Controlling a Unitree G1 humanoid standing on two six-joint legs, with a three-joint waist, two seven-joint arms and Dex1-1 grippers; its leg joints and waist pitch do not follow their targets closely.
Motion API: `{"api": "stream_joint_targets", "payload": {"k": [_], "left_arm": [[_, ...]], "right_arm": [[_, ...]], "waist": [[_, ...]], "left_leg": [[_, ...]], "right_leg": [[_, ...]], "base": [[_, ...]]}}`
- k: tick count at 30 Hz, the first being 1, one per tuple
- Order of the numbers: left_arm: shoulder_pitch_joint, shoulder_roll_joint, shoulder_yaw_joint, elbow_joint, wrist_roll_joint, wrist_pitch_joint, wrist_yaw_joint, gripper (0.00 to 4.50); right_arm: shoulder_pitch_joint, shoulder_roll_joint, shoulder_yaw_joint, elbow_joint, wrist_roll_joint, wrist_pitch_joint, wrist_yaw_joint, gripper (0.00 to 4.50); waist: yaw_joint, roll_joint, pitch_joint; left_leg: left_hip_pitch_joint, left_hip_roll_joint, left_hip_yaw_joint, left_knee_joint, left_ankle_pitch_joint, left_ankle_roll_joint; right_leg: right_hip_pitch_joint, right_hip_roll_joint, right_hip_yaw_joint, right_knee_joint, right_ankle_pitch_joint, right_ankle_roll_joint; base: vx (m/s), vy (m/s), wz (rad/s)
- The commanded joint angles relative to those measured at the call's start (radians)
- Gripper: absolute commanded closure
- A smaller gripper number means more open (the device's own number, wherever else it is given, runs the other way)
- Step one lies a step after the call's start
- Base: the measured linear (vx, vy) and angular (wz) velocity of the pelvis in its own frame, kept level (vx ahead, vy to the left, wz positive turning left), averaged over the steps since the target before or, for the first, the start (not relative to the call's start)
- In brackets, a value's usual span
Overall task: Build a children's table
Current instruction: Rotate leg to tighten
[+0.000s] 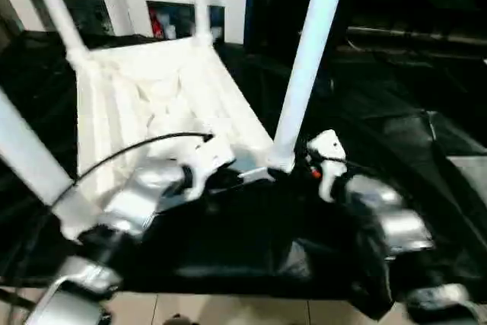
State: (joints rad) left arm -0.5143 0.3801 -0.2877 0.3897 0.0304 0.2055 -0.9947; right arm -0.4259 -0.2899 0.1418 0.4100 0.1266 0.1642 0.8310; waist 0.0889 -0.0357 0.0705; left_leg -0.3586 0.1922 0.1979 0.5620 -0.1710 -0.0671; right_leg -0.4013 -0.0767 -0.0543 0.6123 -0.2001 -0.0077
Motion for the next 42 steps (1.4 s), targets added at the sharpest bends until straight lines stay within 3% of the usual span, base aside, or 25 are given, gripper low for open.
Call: {"api": "stream_joint_targets", "payload": {"k": [1,5,10,15,16,30,34,37,39,40,42], "left_arm": [[0.039,0.003,-0.03,0.006,-0.02,-0.027,-0.048,4.5],[0.078,0.059,-0.022,-0.076,-0.08,-0.008,-0.161,4.5],[0.1,0.088,-0.03,-0.135,-0.12,0.019,-0.24,4.5],[0.099,0.089,-0.028,-0.135,-0.117,0.019,-0.236,4.5],[0.1,0.089,-0.028,-0.136,-0.117,0.021,-0.236,4.5],[0.102,0.096,-0.016,-0.134,-0.107,0.029,-0.233,4.5],[0.089,0.063,-0.001,-0.091,-0.08,0.035,-0.151,4.5],[0.053,0.001,0.011,-0.02,-0.039,0.046,-0.02,4.5],[0.024,-0.055,0.008,0.024,-0.015,0.064,0.061,4.5],[0.011,-0.083,0.005,0.042,-0.004,0.074,0.099,4.5],[-0.019,-0.146,0.0,0.079,0.011,0.103,0.173,4.5]], "right_arm": [[-0.01,-0.015,0.041,-0.054,0.019,-0.02,0.085,0.57],[-0.023,-0.084,0.051,-0.071,0.033,0.005,0.2,0.57],[-0.033,-0.097,0.077,-0.059,0.017,0.011,0.236,0.57],[-0.036,-0.09,0.092,-0.049,0.005,0.012,0.241,0.74],[-0.037,-0.092,0.097,-0.046,-0.002,0.007,0.243,1.01],[-0.038,-0.085,0.1,-0.024,-0.007,-0.01,0.233,1.81],[-0.026,-0.015,0.038,0.026,0.025,0.006,0.114,1.84],[-0.026,0.058,-0.009,0.075,0.016,0.021,-0.058,1.84],[-0.022,0.126,-0.041,0.083,0.013,0.041,-0.195,1.84],[-0.022,0.159,-0.057,0.083,0.013,0.056,-0.26,1.84],[-0.026,0.221,-0.075,0.09,-0.004,0.069,-0.38,1.85]], "waist": [[0.0,-0.019,-0.058],[0.001,-0.02,-0.06],[0.001,-0.02,-0.059],[0.001,-0.022,-0.055],[0.0,-0.022,-0.055],[0.0,-0.026,-0.056],[-0.003,-0.026,-0.053],[-0.006,-0.026,-0.05],[-0.01,-0.027,-0.043],[-0.01,-0.023,-0.044],[-0.009,-0.025,-0.044]], "left_leg": [[0.002,0.038,-0.016,-0.054,-0.157,0.073],[0.002,0.041,-0.015,-0.05,-0.129,0.091],[0.006,0.043,-0.011,-0.046,-0.107,0.106],[0.005,0.042,-0.014,-0.05,-0.144,0.074],[0.005,0.042,-0.014,-0.05,-0.143,0.07],[0.004,0.04,-0.013,-0.046,-0.12,0.081],[0.003,0.039,-0.014,-0.049,-0.139,0.07],[0.006,0.04,-0.018,-0.053,-0.192,0.034],[0.011,0.039,-0.018,-0.059,-0.229,0.016],[0.014,0.039,-0.022,-0.061,-0.255,0.0],[0.015,0.037,-0.023,-0.063,-0.263,-0.012]], "right_leg": [[0.04,-0.066,0.048,-0.076,-0.2,-0.166],[0.043,-0.066,0.047,-0.066,-0.14,-0.199],[0.038,-0.064,0.047,-0.058,-0.087,-0.237],[0.041,-0.068,0.047,-0.065,-0.159,-0.213],[0.041,-0.068,0.048,-0.064,-0.162,-0.21],[0.042,-0.066,0.048,-0.06,-0.13,-0.216],[0.04,-0.067,0.048,-0.065,-0.166,-0.214],[0.039,-0.07,0.048,-0.075,-0.269,-0.182],[0.031,-0.069,0.05,-0.086,-0.337,-0.161],[0.032,-0.072,0.05,-0.092,-0.386,-0.146],[0.028,-0.07,0.052,-0.094,-0.398,-0.127]], "base": [[0.0,0.0,0.0],[0.0,0.0,0.0],[0.0,0.0,0.0],[0.0,0.0,0.0],[0.0,0.0,0.0],[0.0,0.0,0.0],[0.0,0.0,0.0],[0.0,0.0,0.0],[0.0,0.0,0.0],[0.0,0.0,0.0],[0.0,0.0,0.0]]}}
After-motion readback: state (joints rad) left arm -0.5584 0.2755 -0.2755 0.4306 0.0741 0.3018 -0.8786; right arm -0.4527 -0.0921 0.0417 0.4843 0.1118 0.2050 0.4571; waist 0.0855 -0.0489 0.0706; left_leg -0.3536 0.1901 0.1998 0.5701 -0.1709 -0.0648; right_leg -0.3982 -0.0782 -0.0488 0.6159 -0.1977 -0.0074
